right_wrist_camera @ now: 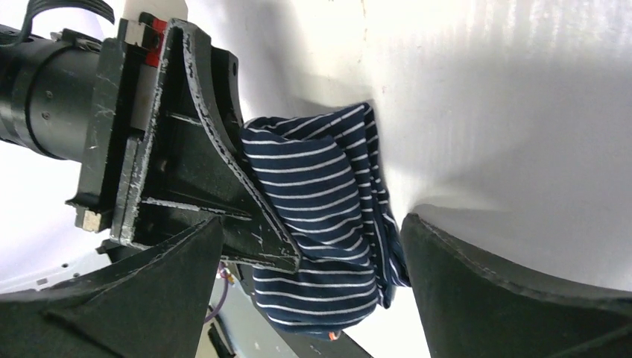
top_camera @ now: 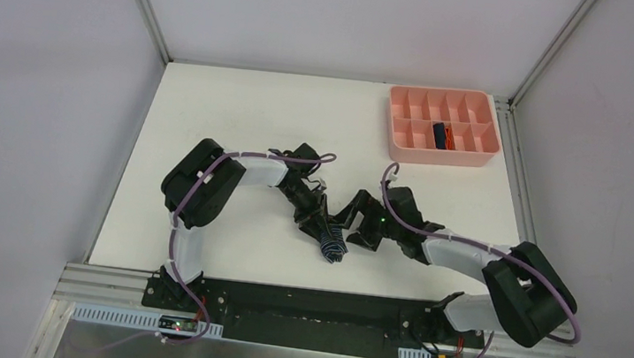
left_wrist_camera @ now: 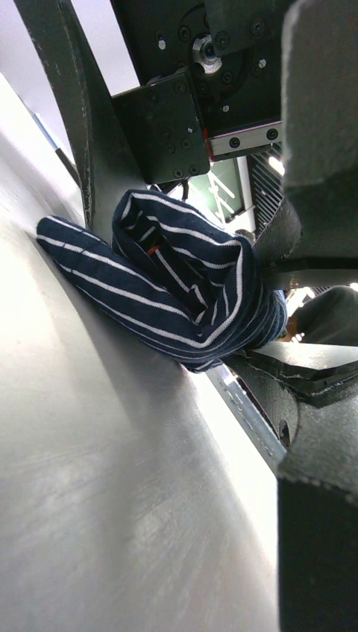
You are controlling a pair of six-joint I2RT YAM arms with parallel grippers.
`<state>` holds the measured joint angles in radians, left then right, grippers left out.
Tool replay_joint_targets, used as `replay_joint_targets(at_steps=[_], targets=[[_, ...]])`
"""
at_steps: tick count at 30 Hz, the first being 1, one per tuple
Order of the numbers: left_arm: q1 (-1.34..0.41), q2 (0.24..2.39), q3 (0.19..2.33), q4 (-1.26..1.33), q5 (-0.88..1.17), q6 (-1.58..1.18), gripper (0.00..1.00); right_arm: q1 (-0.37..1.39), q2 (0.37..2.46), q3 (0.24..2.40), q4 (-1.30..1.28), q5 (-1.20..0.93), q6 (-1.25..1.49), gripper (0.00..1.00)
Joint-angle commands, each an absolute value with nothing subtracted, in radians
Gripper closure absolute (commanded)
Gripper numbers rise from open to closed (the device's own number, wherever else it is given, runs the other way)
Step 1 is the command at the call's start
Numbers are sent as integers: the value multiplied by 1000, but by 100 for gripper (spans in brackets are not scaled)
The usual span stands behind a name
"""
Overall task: Roll the underwear
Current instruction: Roll the underwear to the center of the board.
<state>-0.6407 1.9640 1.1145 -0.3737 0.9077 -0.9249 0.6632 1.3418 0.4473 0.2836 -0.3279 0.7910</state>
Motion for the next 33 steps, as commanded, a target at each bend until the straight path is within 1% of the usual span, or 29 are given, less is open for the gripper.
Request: replay_joint_targets(at_steps=[1, 19, 21, 25, 27, 29, 33], targets=[[-646, 2009, 1109, -459, 895, -937, 77, 660, 1411, 417, 337, -349, 838, 8], [-646, 2007, 1112, -460, 886, -940, 77, 660, 1550, 384, 524, -394, 937, 11], [-646, 2009, 1110, -460, 884, -939, 77, 660, 1571, 382, 550, -406, 941, 14], [-646, 2010, 1103, -460, 881, -937, 77, 660, 1614, 379, 621, -446, 944, 33], [-646, 2011, 1101, -460, 879, -937, 77, 660, 1625, 381, 642, -462, 942, 37], [-646, 2014, 1102, -460, 877, -937, 77, 661, 1625, 380, 650, -472, 934, 37], [-646, 2014, 1102, -460, 873, -939, 77, 660, 1588, 374, 611, -478, 888, 30]])
